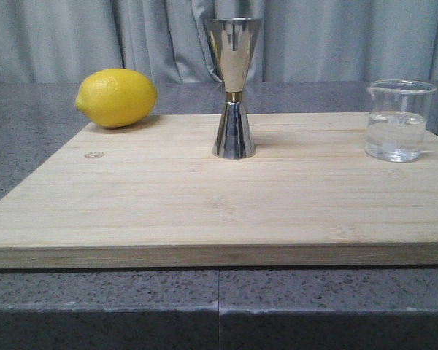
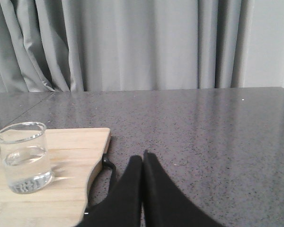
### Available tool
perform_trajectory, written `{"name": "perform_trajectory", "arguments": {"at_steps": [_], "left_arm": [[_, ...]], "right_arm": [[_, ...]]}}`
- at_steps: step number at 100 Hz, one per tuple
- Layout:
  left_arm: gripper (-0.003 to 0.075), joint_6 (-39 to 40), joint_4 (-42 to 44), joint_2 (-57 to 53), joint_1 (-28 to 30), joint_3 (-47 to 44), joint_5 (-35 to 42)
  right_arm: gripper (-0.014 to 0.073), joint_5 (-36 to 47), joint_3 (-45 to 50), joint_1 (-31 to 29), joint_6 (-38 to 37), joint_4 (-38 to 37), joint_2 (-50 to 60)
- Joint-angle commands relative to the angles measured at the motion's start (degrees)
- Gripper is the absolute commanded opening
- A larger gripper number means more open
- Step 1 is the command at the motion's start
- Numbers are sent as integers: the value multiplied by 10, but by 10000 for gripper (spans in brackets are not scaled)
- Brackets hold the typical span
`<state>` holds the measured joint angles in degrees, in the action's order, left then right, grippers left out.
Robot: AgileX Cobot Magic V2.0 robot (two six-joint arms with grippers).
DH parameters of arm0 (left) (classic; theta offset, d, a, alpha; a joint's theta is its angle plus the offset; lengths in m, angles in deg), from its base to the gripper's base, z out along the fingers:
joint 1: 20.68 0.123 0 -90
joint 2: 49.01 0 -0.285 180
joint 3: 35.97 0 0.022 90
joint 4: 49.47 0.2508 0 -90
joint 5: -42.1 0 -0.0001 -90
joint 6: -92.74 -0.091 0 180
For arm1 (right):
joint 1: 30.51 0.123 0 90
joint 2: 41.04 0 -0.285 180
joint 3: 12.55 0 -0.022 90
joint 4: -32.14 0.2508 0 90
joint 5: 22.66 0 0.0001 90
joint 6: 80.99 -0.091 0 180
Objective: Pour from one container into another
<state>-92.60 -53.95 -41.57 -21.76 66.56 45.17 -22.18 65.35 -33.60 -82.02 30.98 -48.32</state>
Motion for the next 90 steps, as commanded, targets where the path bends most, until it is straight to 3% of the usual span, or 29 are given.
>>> {"name": "perform_trajectory", "arguments": {"at_steps": [1, 36, 54, 90], "left_arm": [[-19, 5, 0, -12, 1, -17, 45], [-19, 5, -1, -12, 1, -12, 49], [-19, 6, -13, -12, 1, 29, 36], [-19, 6, -26, 73, 1, 226, -164]], "right_arm": [[-58, 43, 6, 1, 5, -3, 12], [-58, 75, 1, 1, 5, 4, 12], [-58, -5, -56, 1, 5, 12, 12], [-58, -173, -235, 1, 6, 0, -77]]}}
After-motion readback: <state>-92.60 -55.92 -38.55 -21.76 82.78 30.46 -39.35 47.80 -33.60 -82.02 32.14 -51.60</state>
